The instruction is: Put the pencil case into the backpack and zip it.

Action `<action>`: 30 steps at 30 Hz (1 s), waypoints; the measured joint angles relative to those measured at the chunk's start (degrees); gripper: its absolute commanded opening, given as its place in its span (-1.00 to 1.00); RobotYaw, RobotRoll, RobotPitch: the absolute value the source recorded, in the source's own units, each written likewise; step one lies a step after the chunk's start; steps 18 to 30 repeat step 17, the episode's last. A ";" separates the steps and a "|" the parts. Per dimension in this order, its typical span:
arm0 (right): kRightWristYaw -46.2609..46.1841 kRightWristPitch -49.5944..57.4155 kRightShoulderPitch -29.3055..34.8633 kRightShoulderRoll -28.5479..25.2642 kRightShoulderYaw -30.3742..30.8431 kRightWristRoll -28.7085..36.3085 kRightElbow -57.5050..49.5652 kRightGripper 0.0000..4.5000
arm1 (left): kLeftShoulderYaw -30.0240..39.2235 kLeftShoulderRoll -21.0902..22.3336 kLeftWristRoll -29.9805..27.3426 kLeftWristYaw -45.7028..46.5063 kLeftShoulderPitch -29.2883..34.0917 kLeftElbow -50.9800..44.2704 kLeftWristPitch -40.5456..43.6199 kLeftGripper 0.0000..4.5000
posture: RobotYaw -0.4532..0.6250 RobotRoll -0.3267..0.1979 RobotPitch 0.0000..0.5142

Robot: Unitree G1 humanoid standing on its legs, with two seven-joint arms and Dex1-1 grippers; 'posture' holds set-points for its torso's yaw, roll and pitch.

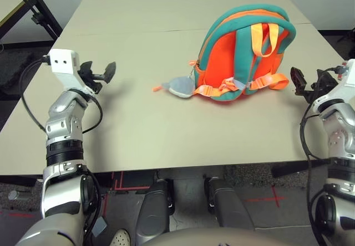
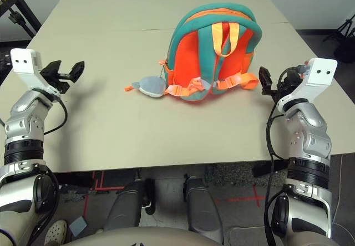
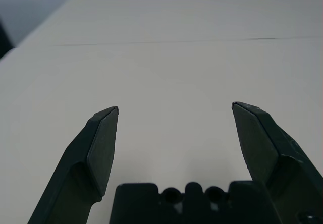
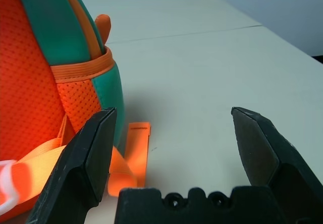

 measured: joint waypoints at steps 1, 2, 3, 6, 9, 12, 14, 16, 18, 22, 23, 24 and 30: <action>-0.05 -0.67 -0.34 0.00 0.05 -0.06 0.89 0.99 | 0.27 0.07 0.00 0.60 0.00 0.08 -0.46 1.00 | -0.20 0.25 -0.17; -0.14 -1.34 -0.73 0.00 0.12 -0.19 1.67 0.99 | 0.56 0.23 -0.01 1.11 -0.02 0.26 -1.04 1.00 | -0.20 0.25 -0.17; -0.19 -1.96 -0.92 0.00 0.15 -0.49 2.32 0.99 | 0.64 0.43 -0.02 1.46 -0.02 0.52 -1.44 1.00 | -0.20 0.25 -0.16; -0.20 -3.09 -1.04 -0.01 0.22 -1.01 3.65 0.99 | 1.13 0.85 -0.02 1.97 -0.01 1.93 -2.38 1.00 | -0.21 0.25 -0.15; -0.44 -3.69 -1.04 -0.01 0.29 -1.23 3.89 0.99 | 1.46 0.86 -0.02 2.69 -0.01 2.53 -3.13 1.00 | -0.21 0.25 -0.16; -0.92 -4.54 -1.06 -0.02 0.31 -1.32 4.32 0.99 | 1.55 0.98 -0.02 2.89 -0.03 3.74 -4.06 1.00 | -0.21 0.25 -0.17; -1.39 -5.14 -1.06 -0.02 0.30 -1.66 5.26 0.99 | 1.54 0.98 -0.02 2.92 -0.04 4.74 -4.44 1.00 | -0.21 0.25 -0.17; -1.74 -5.70 -1.06 -0.02 0.30 -2.06 5.83 0.99 | 1.54 0.98 -0.02 2.92 -0.18 5.56 -4.95 1.00 | -0.21 0.25 -0.19; -1.85 -6.02 -1.06 -0.02 0.31 -2.18 5.96 0.99 | 1.54 0.99 -0.02 2.92 -0.32 6.18 -5.14 1.00 | -0.22 0.25 -0.19; -1.85 -6.02 -1.06 -0.02 0.31 -2.18 5.96 0.99 | 1.54 0.99 -0.02 2.92 -0.32 6.18 -5.14 1.00 | -0.22 0.25 -0.19; -1.85 -6.02 -1.06 -0.02 0.31 -2.18 5.96 0.99 | 1.54 0.99 -0.02 2.92 -0.32 6.18 -5.14 1.00 | -0.22 0.25 -0.19; -1.85 -6.02 -1.06 -0.02 0.31 -2.18 5.96 0.99 | 1.54 0.99 -0.02 2.92 -0.32 6.18 -5.14 1.00 | -0.22 0.25 -0.19; -1.85 -6.02 -1.06 -0.02 0.31 -2.18 5.96 0.99 | 1.54 0.99 -0.02 2.92 -0.32 6.18 -5.14 1.00 | -0.22 0.25 -0.19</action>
